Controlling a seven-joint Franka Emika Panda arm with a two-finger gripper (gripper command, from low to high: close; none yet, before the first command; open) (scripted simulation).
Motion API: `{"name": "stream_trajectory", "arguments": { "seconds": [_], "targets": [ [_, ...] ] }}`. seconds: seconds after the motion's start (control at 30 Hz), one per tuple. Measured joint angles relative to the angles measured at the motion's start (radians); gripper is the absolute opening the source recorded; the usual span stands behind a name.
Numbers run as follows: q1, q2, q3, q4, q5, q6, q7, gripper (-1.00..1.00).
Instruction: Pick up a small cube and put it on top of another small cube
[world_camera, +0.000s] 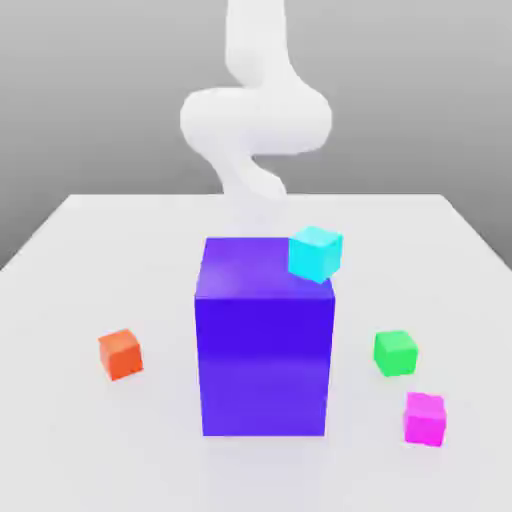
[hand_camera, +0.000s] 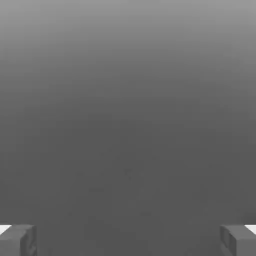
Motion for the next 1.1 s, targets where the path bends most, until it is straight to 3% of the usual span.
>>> {"name": "stream_trajectory", "arguments": {
  "seconds": [0.57, 0.77, 0.97, 1.0, 1.1],
  "targets": [
    [0.307, 0.623, 0.056, -0.202, 0.036, 0.311, -0.559, 0.0],
    [0.385, 0.84, 0.092, -0.273, -0.031, 0.42, -0.697, 0.0],
    [0.42, 1.058, 0.059, -0.25, -0.097, 0.582, -0.681, 0.0],
    [0.424, 1.081, 0.055, -0.245, -0.1, 0.6, -0.679, -1.0],
    [0.424, 1.081, 0.055, -0.245, -0.101, 0.6, -0.678, -1.0]
  ]
}}
